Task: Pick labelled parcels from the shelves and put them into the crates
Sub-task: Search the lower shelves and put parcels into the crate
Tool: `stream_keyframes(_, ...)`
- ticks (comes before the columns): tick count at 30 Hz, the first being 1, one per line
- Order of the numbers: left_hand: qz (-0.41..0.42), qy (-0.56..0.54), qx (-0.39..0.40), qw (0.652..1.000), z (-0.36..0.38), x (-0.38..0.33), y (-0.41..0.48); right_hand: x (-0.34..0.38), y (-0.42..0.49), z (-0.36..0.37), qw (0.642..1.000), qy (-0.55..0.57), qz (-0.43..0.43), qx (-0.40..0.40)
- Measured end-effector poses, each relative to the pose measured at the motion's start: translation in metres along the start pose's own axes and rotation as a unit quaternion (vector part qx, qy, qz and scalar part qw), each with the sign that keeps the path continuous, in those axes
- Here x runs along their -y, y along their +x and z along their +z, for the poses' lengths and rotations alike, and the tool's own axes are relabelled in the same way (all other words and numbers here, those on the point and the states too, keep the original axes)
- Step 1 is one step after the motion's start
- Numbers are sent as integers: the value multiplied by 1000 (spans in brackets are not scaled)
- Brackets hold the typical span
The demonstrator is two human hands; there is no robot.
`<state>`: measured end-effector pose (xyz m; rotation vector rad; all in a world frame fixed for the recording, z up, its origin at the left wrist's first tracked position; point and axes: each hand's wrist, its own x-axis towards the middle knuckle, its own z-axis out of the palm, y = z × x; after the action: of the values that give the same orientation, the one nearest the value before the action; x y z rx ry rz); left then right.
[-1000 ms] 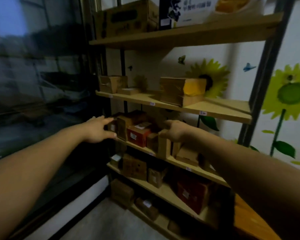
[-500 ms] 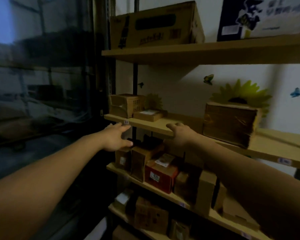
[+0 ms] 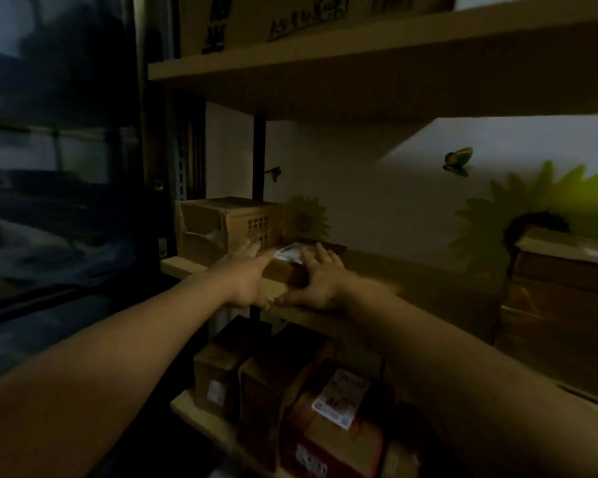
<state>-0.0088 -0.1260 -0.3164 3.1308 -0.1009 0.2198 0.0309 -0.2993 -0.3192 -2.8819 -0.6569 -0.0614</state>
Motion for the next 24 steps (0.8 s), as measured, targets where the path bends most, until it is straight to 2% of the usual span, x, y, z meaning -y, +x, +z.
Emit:
stream_keyframes(4,9,28,101,994,1,12,26,-5,6,-1,999,-44,-25,18)
stream_keyframes(6,38,4,111,993,7,19,31,-8,-4,-5,999,-43,-24,19)
stream_keyframes(8,69,-69,106,990,15,20,32,-7,-14,-8,999,-24,-12,19)
stream_keyframes(10,98,-125,77,984,22,19,32,-5,-25,-9,1000,-17,2,10)
stream_keyframes(16,184,-164,-16,969,34,18,10,13,-52,10,992,-86,44,-81)
stream_keyframes(20,190,-187,-121,956,45,14,-17,31,-77,40,979,-42,74,-184)
stream_keyframes(24,193,-244,-149,939,61,14,-42,47,-103,67,961,-42,88,-257)
